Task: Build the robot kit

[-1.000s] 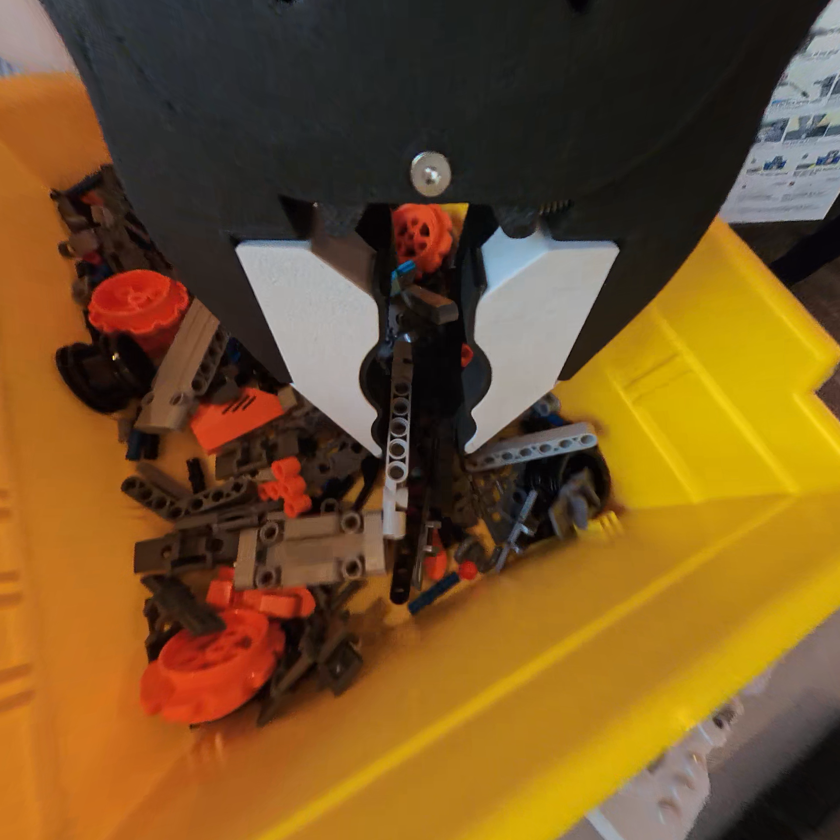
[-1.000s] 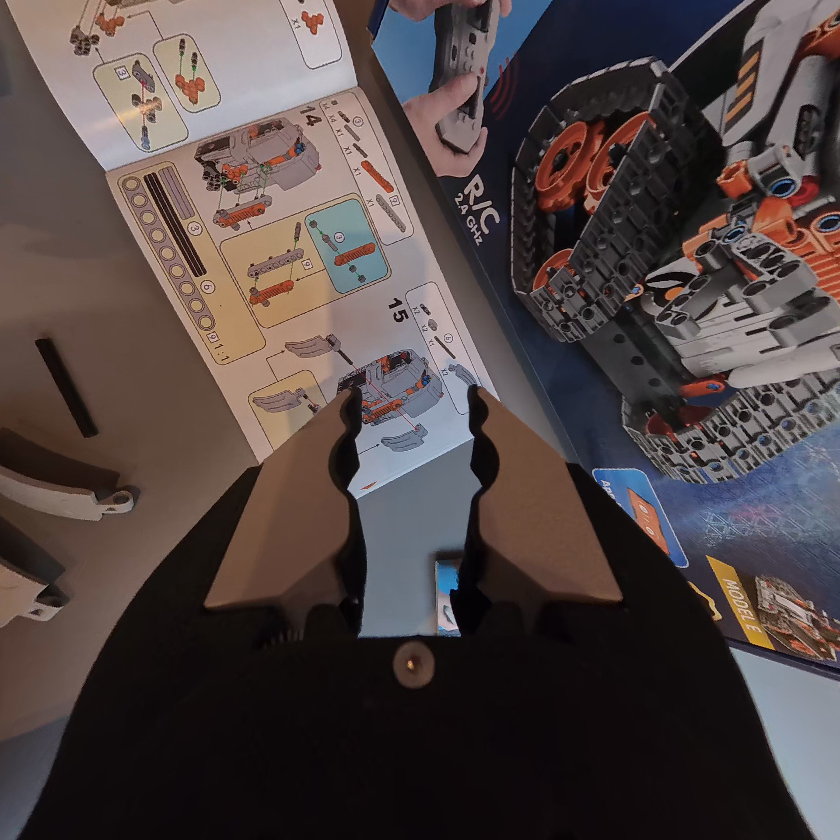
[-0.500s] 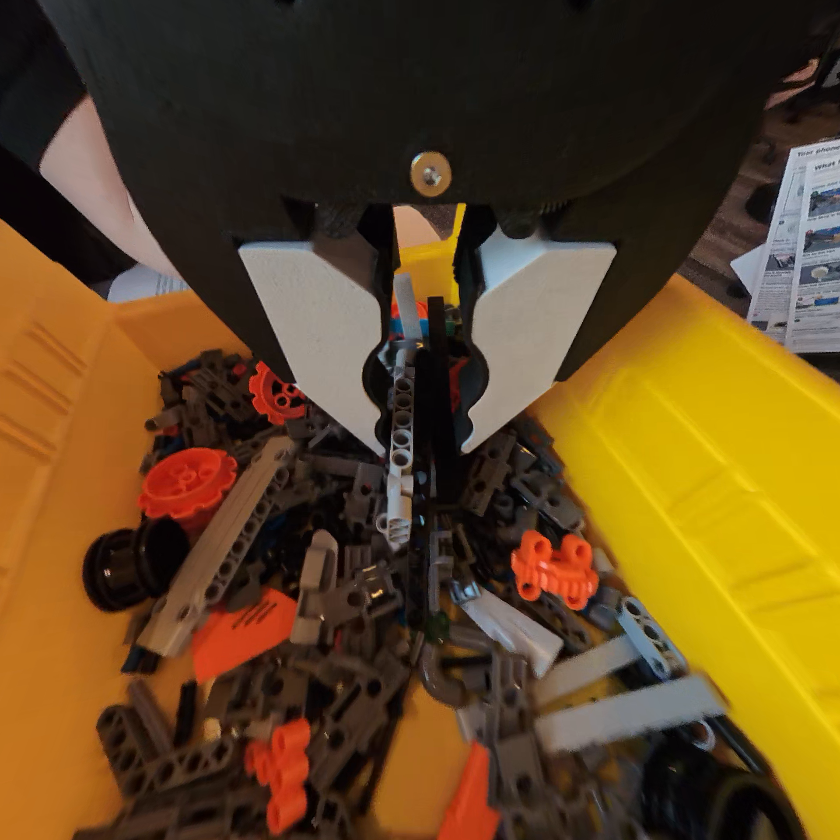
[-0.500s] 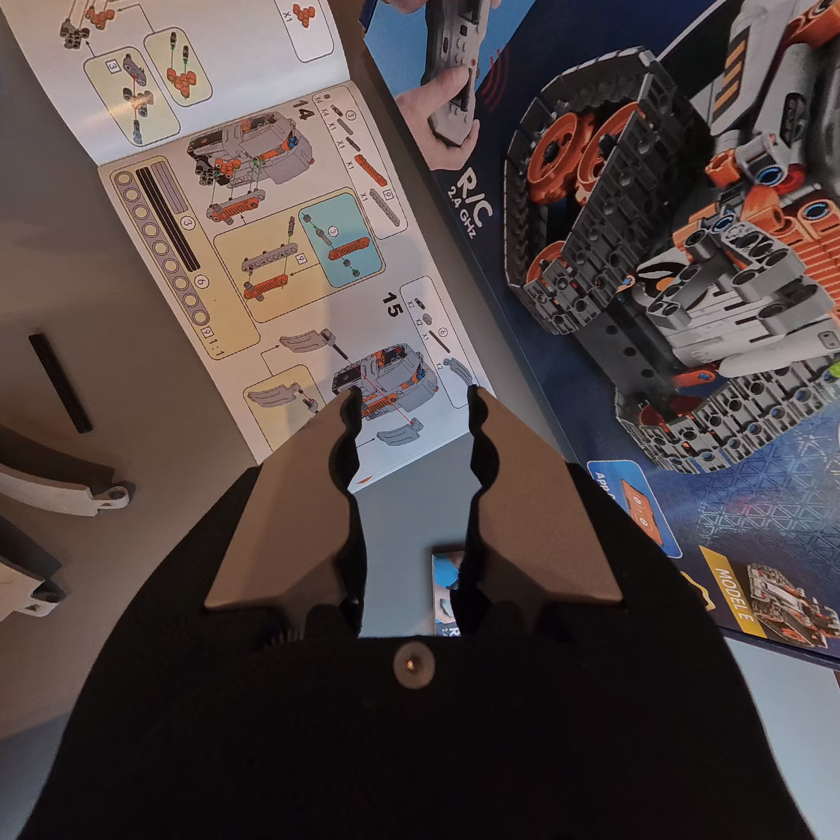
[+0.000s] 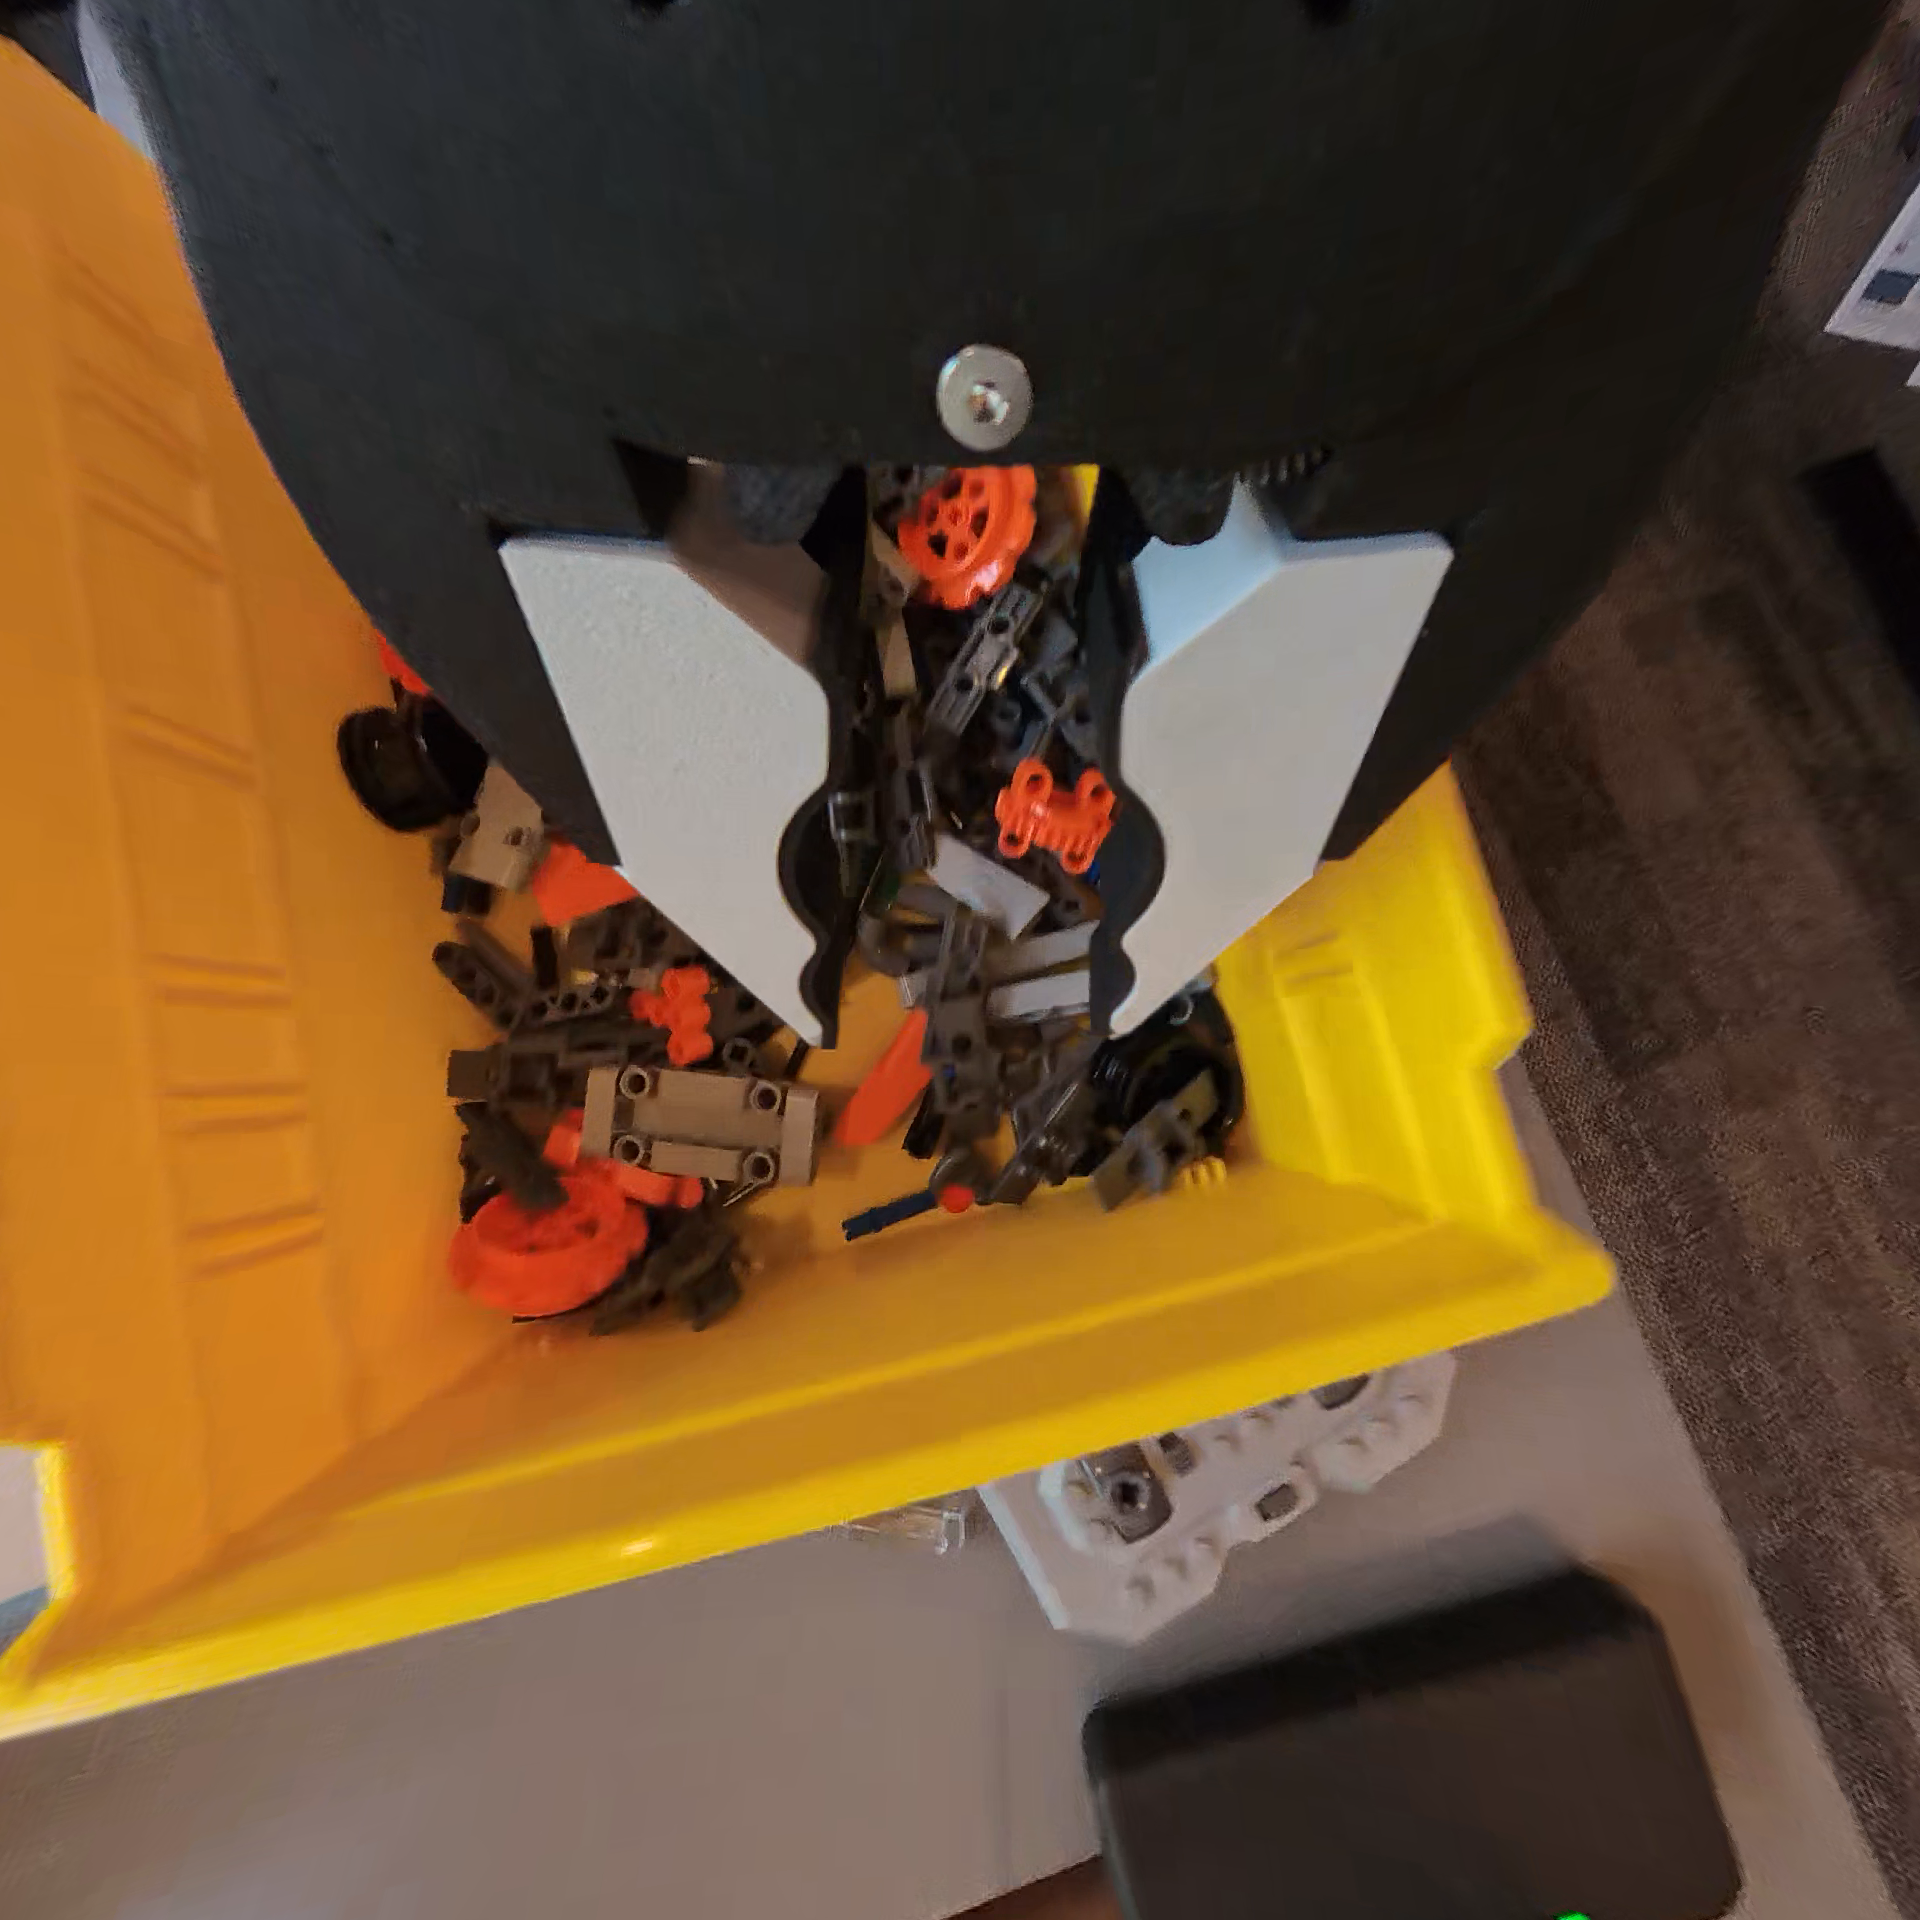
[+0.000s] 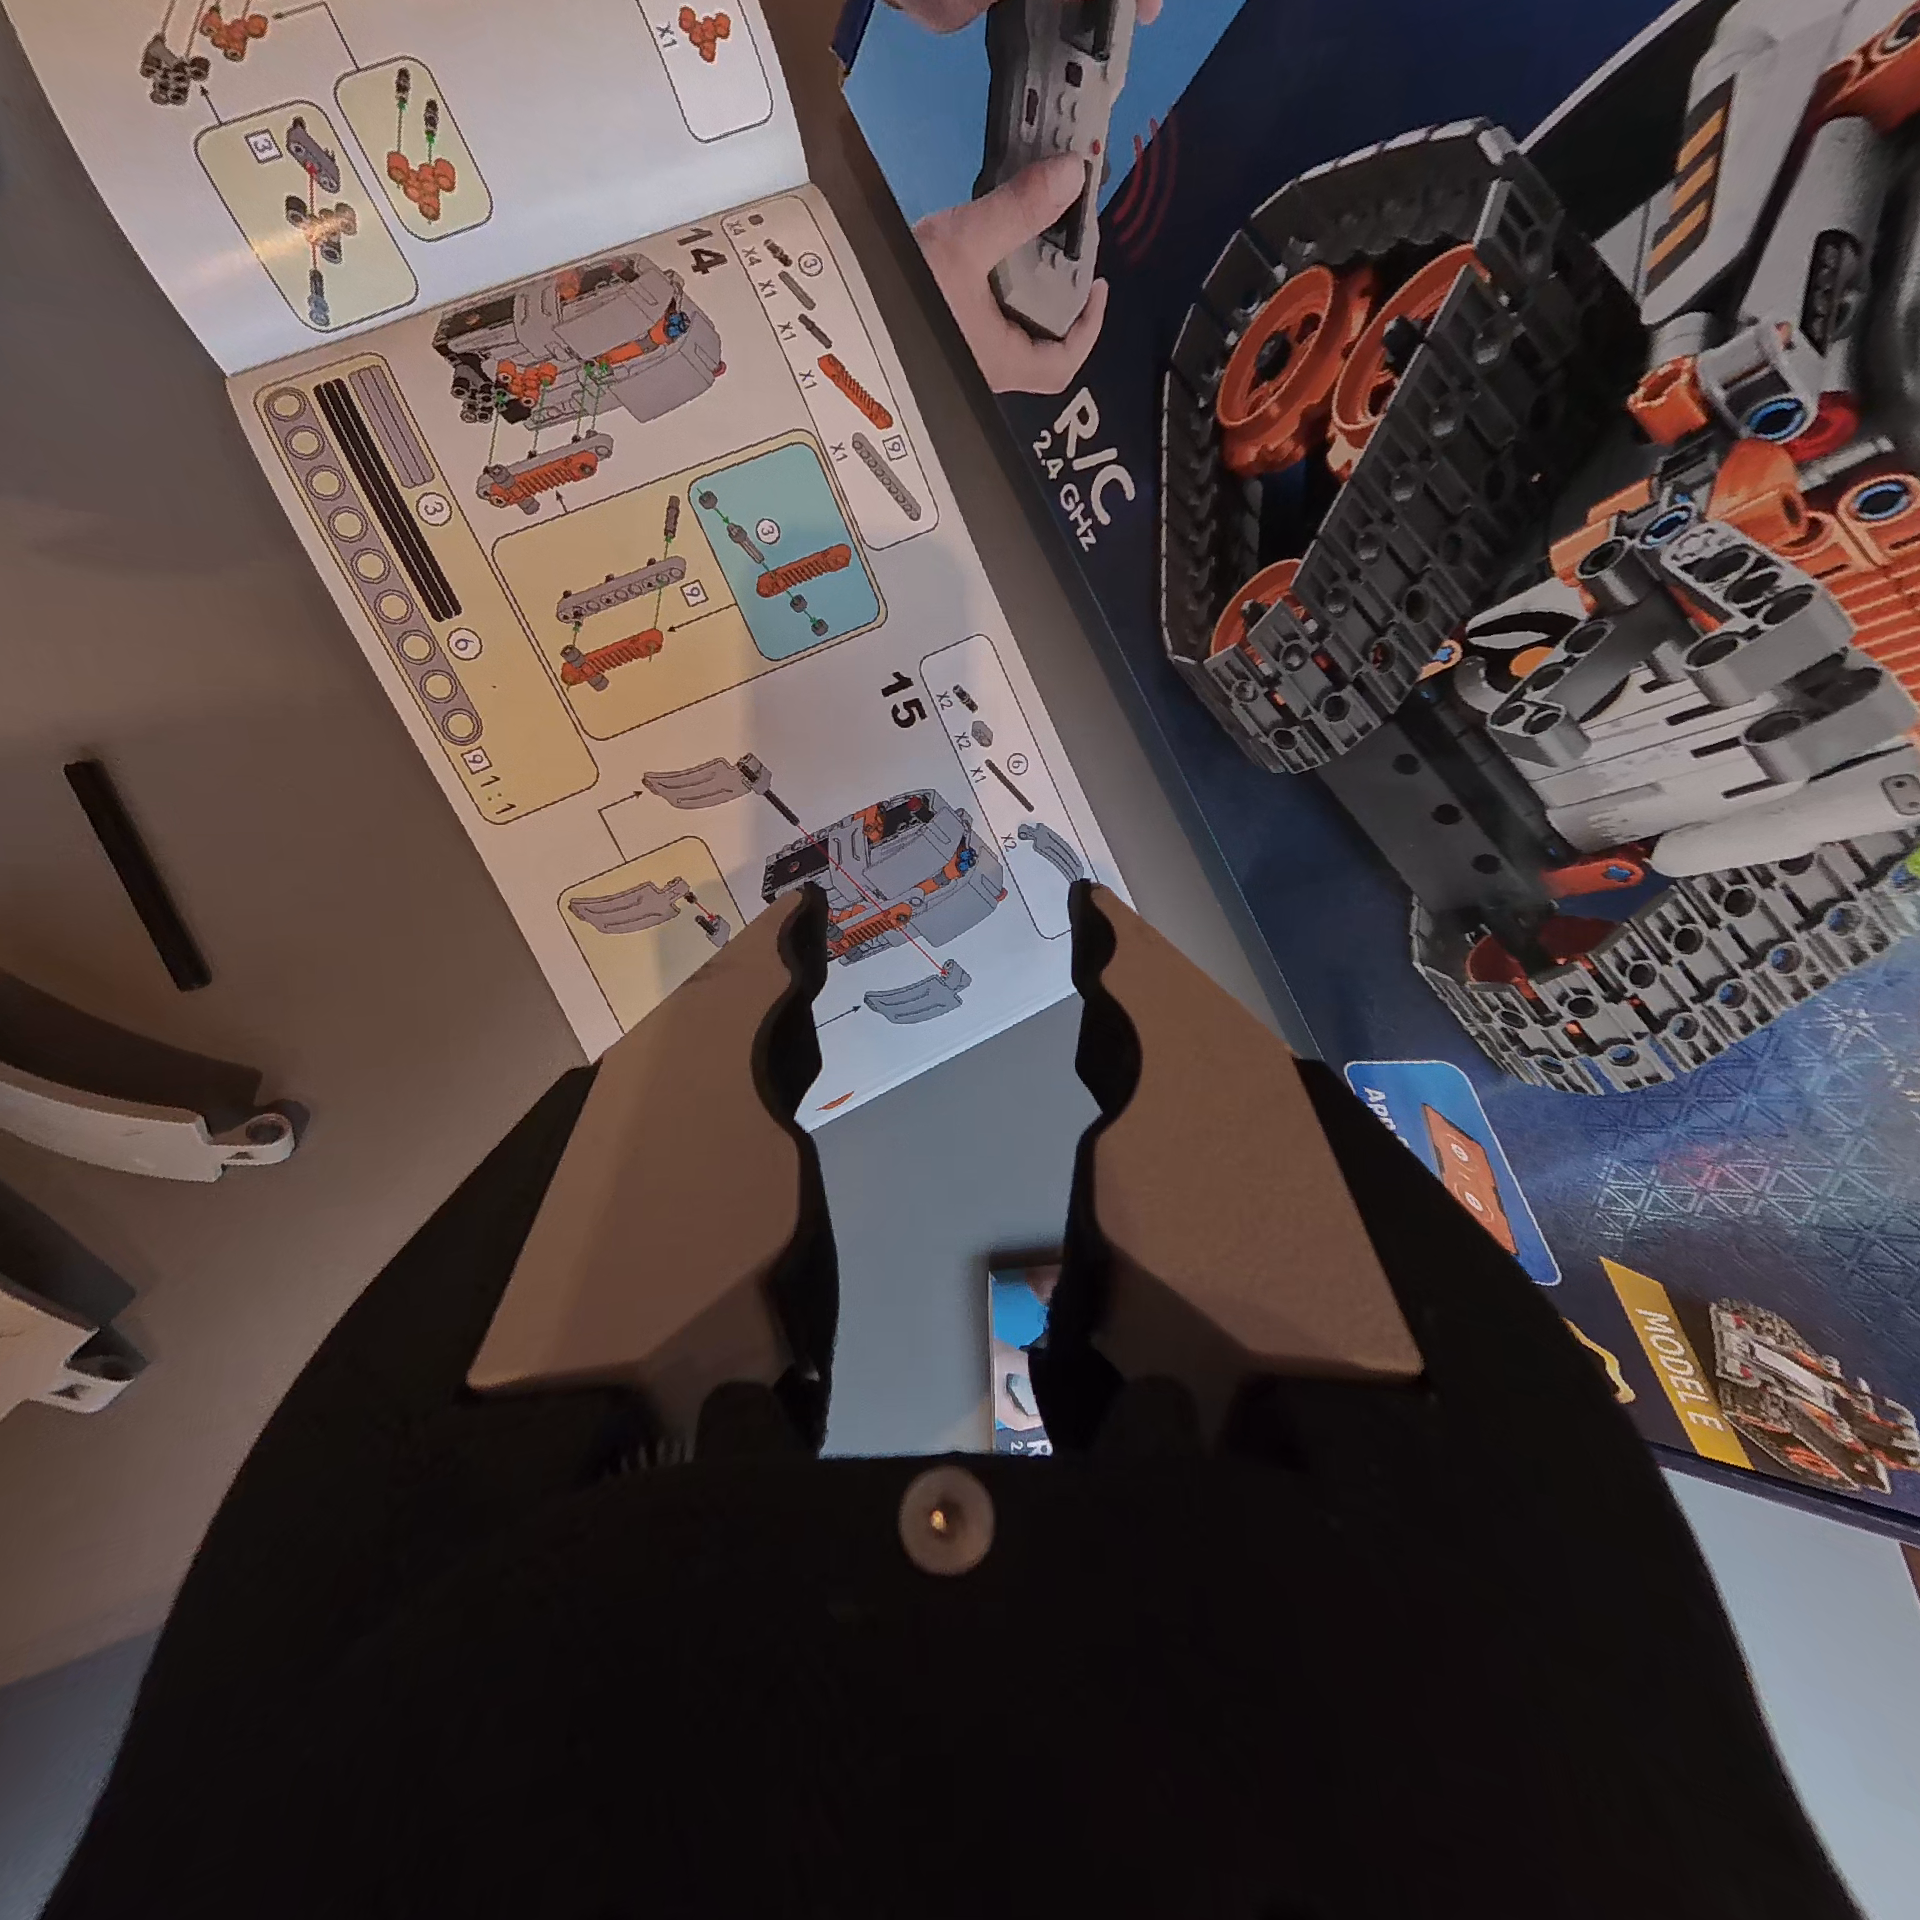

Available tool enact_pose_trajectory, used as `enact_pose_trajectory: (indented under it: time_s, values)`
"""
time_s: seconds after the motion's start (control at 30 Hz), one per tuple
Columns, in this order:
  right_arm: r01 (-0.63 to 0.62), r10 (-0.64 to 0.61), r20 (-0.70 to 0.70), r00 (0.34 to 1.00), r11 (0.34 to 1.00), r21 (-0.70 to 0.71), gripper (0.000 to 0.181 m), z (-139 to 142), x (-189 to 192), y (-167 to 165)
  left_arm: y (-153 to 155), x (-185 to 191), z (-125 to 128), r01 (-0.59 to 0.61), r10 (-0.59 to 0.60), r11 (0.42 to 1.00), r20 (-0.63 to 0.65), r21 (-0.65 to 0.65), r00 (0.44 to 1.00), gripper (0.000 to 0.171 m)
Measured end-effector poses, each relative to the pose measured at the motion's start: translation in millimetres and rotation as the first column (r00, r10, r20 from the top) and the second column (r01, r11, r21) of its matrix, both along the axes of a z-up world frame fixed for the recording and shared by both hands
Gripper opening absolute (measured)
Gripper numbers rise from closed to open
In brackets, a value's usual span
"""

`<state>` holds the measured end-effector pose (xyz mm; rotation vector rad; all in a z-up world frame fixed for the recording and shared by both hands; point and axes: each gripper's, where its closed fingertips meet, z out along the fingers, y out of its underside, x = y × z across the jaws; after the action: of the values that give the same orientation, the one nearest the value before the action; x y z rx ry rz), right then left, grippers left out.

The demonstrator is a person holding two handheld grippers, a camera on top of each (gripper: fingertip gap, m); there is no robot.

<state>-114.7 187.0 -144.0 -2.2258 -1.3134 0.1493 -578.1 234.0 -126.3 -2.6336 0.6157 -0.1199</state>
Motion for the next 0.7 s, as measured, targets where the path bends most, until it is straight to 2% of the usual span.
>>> enact_pose_trajectory:
  time_s: [0.1, 0.13, 0.17, 0.23, 0.4, 0.47, 0.5, 0.7]
  values:
    - [0.002, -0.002, -0.002, 1.000, 1.000, 0.001, 0.046, 1, 1, 0, 9, -6, -22, 0.004, -0.005, 1.000, -0.105, -0.009, 0.995, 0.065]
    - [0.002, -0.002, -0.003, 1.000, 1.000, 0.002, 0.046, 1, 1, 0, 15, -10, -23, 0.007, -0.002, 0.999, -0.150, 0.031, 0.989, 0.054]
    - [0.003, -0.003, -0.003, 1.000, 1.000, 0.002, 0.046, 1, 1, 0, 18, -13, -24, 0.013, -0.004, 0.999, -0.184, 0.050, 0.983, 0.061]
    - [0.001, -0.001, -0.003, 1.000, 1.000, 0.003, 0.046, 1, 1, 0, 13, -18, -35, 0.020, -0.020, 1.000, -0.226, -0.004, 0.974, 0.060]
    - [0.001, -0.001, -0.003, 1.000, 1.000, 0.002, 0.046, 1, 1, 0, 5, -26, -37, 0.025, -0.033, 0.999, -0.266, -0.033, 0.963, 0.045]
    - [0.001, -0.001, -0.002, 1.000, 1.000, 0.001, 0.046, 1, 1, 0, -2, -33, -38, 0.030, -0.047, 0.998, -0.295, -0.063, 0.954, 0.024]
    - [0.000, 0.000, 0.000, 1.000, 1.000, 0.000, 0.046, 0, 1, 0, -6, -35, -39, 0.030, -0.053, 0.996, -0.300, -0.081, 0.953, 0.007]
    - [-0.001, 0.001, 0.001, 1.000, 1.000, -0.002, 0.046, 0, 1, 0, -21, -32, -36, 0.022, -0.051, 0.990, -0.213, -0.138, 0.976, 0.005]
